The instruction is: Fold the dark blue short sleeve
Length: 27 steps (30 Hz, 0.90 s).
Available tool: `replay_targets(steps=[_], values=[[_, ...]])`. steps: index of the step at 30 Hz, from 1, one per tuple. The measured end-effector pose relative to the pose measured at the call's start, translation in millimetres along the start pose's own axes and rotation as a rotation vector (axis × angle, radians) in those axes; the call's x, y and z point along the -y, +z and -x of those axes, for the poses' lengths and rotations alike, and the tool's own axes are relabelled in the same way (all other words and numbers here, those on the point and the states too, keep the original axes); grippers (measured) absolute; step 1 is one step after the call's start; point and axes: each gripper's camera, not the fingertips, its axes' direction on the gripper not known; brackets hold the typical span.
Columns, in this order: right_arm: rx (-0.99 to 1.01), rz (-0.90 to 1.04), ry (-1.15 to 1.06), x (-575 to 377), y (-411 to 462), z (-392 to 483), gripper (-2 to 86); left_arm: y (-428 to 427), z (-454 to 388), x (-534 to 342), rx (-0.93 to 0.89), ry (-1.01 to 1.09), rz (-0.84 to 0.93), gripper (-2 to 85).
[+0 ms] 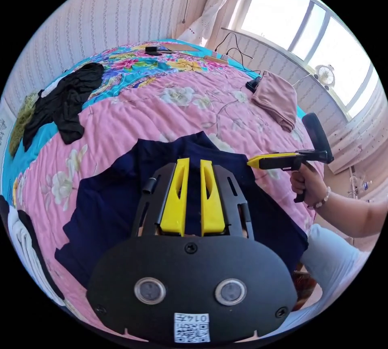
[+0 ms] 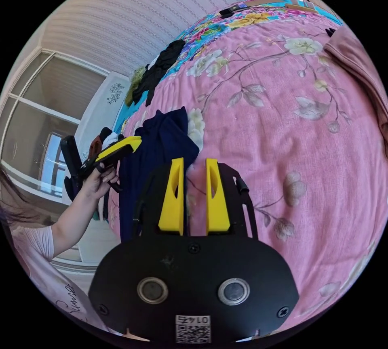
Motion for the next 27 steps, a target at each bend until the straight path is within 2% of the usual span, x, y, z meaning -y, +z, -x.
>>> replay_targets(steps=[2,5,12,16,19,20,22,25,27], values=[[0.029,0.025,0.023,11.2,7.4,-7.6,6.8,37.6,0.2,26.0,0.060,0.040,0.099,5.5],[0.070,0.052,0.045,24.6,14.1,-16.7,3.2,66.1,6.4,44.2,0.009,0.025,0.194,3.2],[0.205,-0.054,0.076,15.8,-11.3,-17.3,1.0,65.8,-12.3,93.8,-0.062,0.172,0.060,-0.8],[0.125,-0.197,0.164,8.6,-28.1,-15.5,0.6,93.1,-40.0,138.2,-0.121,0.267,0.013,-0.9],[0.058,-0.230,0.242,10.1,-21.0,-15.2,0.5,127.6,-57.0,150.3,-0.169,0.305,0.049,-0.8],[0.045,-0.232,0.258,10.9,-18.9,-15.2,0.5,143.9,-62.0,150.7,-0.157,0.322,0.107,-0.6],[0.004,-0.225,0.332,14.9,-8.7,-16.0,0.5,150.0,-60.1,150.4,-0.130,0.338,0.100,0.0],[0.028,-0.224,0.376,26.0,1.2,-11.5,0.4,130.0,-33.2,159.4,-0.169,0.215,0.110,4.4],[0.024,-0.216,0.366,37.1,1.3,-2.5,0.4,92.9,-12.6,151.8,-0.192,0.161,0.000,5.6]])
